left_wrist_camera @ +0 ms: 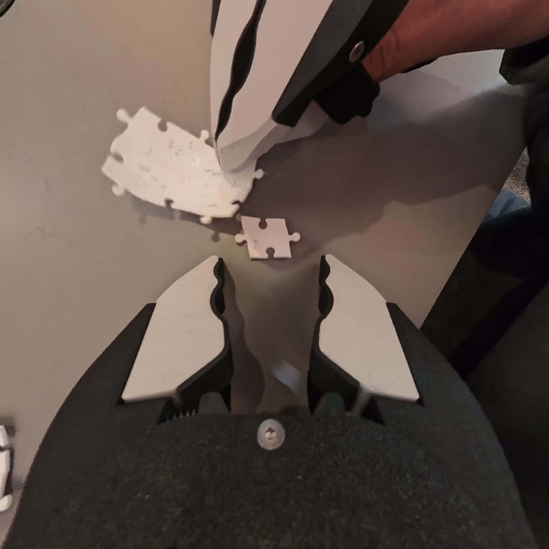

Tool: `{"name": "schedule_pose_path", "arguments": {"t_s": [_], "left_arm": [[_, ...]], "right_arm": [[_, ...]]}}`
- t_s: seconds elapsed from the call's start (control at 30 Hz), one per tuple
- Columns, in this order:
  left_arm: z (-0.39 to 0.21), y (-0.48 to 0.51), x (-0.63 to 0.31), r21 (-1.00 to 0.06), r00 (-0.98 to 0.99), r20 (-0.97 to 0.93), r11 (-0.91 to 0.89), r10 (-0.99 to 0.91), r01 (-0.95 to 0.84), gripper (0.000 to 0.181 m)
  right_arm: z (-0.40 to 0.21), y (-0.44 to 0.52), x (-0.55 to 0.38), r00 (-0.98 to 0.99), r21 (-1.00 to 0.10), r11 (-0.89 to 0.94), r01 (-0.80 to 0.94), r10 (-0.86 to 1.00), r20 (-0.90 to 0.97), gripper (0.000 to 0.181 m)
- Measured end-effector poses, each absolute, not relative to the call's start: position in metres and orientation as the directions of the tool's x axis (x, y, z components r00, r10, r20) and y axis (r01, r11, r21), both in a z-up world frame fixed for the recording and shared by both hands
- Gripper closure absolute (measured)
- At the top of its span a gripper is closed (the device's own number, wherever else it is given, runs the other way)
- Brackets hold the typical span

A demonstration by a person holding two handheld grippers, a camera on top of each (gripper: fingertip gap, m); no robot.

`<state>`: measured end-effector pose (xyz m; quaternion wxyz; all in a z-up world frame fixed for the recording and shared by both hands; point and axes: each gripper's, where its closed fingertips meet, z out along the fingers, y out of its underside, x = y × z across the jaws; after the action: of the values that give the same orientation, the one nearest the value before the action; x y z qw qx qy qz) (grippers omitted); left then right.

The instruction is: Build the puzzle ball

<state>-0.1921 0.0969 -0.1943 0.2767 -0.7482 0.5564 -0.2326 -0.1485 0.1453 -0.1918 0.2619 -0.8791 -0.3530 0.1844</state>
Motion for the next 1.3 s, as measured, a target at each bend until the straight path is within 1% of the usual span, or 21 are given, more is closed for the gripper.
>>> {"name": "schedule_pose_path", "arguments": {"t_s": [0.1, 0.2, 0.3, 0.43, 0.7, 0.93, 1.13, 1.3], "left_arm": [[-0.195, 0.1, -0.189, -0.668, 0.262, 0.024, -0.21, -0.965, -0.714, 0.122], [-0.196, 0.102, -0.188, -0.664, 0.251, -0.004, -0.185, -0.968, -0.725, 0.129], [-0.195, 0.103, -0.188, -0.671, 0.247, -0.004, -0.181, -0.969, -0.72, 0.131], [-0.195, 0.099, -0.186, -0.672, 0.221, -0.013, -0.155, -0.975, -0.724, 0.153], [-0.194, 0.098, -0.185, -0.67, 0.219, -0.002, -0.161, -0.976, -0.725, 0.155], [-0.181, 0.11, -0.203, -0.664, 0.198, -0.062, -0.108, -0.978, -0.74, 0.155], [-0.171, 0.12, -0.206, -0.653, 0.173, 0.06, -0.17, -0.983, -0.738, 0.155], [-0.167, 0.121, -0.201, -0.626, 0.123, 0.066, -0.137, -0.99, -0.767, 0.155]], "right_arm": [[-0.191, 0.145, -0.145, 0.688, -0.594, -0.619, 0.514, 0.711, -0.146, 0.181], [-0.193, 0.145, -0.143, 0.69, -0.592, -0.618, 0.518, 0.711, -0.139, 0.181], [-0.193, 0.144, -0.143, 0.689, -0.594, -0.618, 0.515, 0.711, -0.141, 0.181], [-0.191, 0.145, -0.144, 0.692, -0.605, -0.615, 0.506, 0.708, -0.14, 0.181], [-0.188, 0.145, -0.146, 0.693, -0.616, -0.607, 0.502, 0.709, -0.134, 0.181], [-0.18, 0.146, -0.149, 0.691, -0.649, -0.579, 0.494, 0.714, -0.112, 0.181], [-0.177, 0.144, -0.155, 0.678, -0.665, -0.561, 0.492, 0.727, -0.112, 0.181], [-0.179, 0.139, -0.161, 0.664, -0.661, -0.558, 0.503, 0.739, -0.118, 0.181]]}}
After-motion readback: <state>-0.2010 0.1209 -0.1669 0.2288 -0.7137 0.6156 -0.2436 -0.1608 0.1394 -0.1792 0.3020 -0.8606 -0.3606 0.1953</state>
